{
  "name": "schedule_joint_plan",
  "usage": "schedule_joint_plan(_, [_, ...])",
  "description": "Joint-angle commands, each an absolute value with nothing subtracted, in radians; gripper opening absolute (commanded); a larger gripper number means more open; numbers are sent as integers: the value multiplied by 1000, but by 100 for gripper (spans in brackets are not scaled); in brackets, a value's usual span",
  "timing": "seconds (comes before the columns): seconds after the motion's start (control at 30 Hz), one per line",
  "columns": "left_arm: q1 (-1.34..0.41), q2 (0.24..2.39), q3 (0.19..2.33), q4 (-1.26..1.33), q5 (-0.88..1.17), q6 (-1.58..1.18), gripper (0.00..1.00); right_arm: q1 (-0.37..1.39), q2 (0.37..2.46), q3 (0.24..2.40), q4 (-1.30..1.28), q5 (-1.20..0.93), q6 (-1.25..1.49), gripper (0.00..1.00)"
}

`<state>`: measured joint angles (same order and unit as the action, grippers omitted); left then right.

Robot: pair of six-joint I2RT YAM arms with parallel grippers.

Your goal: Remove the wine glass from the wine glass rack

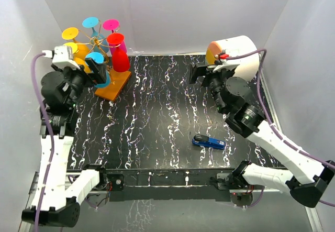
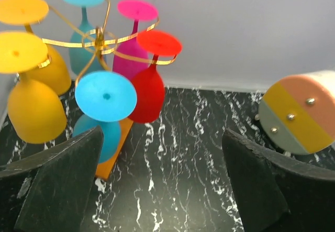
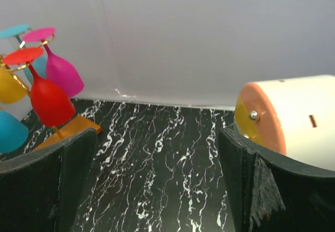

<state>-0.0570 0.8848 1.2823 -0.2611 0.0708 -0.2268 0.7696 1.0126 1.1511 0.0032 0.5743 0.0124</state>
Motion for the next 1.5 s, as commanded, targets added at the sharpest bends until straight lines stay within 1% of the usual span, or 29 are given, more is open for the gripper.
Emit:
schedule_joint_plan(0.0, [-33,920,1175,-146,101,-239,96,751,1054,1129,21,536,92,98])
schedule_joint_plan(0.2, [-10,976,1028,-51,122,-247,97,730,1104,1083,45,477,163,98])
schedule_joint_plan(0.4, [-3,1004,936,22,129,-250,98,716,1117,1030,71,397,227,98])
schedule_joint_plan(0.63, [-24,993,885,73,108,-238,98,708,1111,1002,84,295,283,98])
schedule_joint_plan(0.8, [-29,935,900,-11,102,-276,99,705,1099,983,109,237,303,98])
schedule_joint_plan(0.9, [-30,890,942,-120,88,-319,99,705,1090,959,136,192,301,98])
schedule_joint_plan(1.0, [-32,873,1028,-284,37,-364,99,704,1087,938,159,154,296,98])
schedule_joint_plan(1.17, [-32,933,1229,-570,-17,-424,99,704,1084,933,172,89,275,98])
schedule_joint_plan(1.23, [-32,976,1323,-671,-5,-482,99,703,1080,938,168,71,265,98])
schedule_joint_plan(1.33, [-32,1031,1408,-727,58,-577,99,703,1062,938,172,50,258,98])
schedule_joint_plan(1.47, [-32,1078,1465,-688,117,-698,99,703,1028,917,187,32,249,98])
